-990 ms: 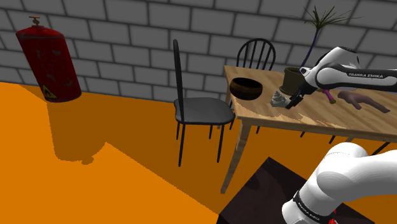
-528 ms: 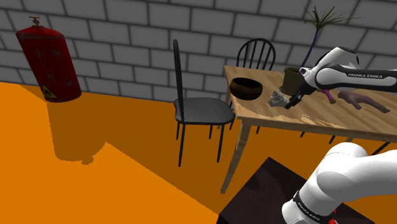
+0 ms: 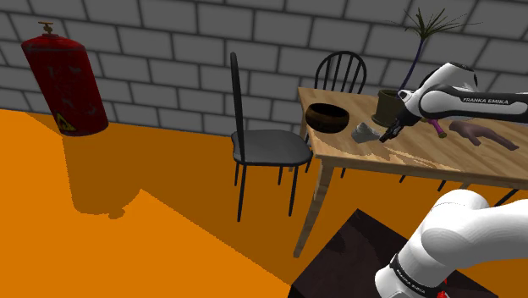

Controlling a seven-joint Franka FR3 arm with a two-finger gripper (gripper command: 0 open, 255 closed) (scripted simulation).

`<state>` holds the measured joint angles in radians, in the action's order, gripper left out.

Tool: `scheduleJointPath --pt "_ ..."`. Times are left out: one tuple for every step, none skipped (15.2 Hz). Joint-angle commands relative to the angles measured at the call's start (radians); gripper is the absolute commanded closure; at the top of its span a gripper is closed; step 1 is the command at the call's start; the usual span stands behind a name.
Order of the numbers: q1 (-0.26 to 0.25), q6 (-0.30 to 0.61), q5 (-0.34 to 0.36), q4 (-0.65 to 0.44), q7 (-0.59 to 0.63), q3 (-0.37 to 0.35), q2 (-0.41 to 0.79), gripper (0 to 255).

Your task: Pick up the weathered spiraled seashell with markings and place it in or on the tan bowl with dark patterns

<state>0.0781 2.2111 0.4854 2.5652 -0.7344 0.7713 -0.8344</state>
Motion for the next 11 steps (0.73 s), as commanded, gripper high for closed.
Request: scheduleJointPath --pt "0.0 0.0 0.0 0.0 0.0 0.0 0.0 255" --pt "0.0 0.0 0.0 0.0 0.0 0.0 0.0 0" --pt "0.003 0.0 0.003 0.002 0.034 -0.039 -0.001 0" --pt "0.006 -0.001 0.006 0.002 0.068 -0.079 0.0 0" --pt "0.007 -0.002 0.009 0.001 0.103 -0.117 0.002 0" --pt "0.008 -0.003 0.011 -0.002 0.136 -0.155 0.005 0" --pt "0.008 -0.005 0.014 -0.006 0.17 -0.192 0.01 0" --pt "0.007 -0.008 0.017 -0.012 0.204 -0.229 0.016 0" --pt "0.006 -0.012 0.021 -0.02 0.238 -0.265 0.024 0" --pt "0.004 -0.016 0.024 -0.029 0.271 -0.301 0.033 0" --pt "0.002 -0.022 0.028 -0.039 0.305 -0.336 0.044 0"
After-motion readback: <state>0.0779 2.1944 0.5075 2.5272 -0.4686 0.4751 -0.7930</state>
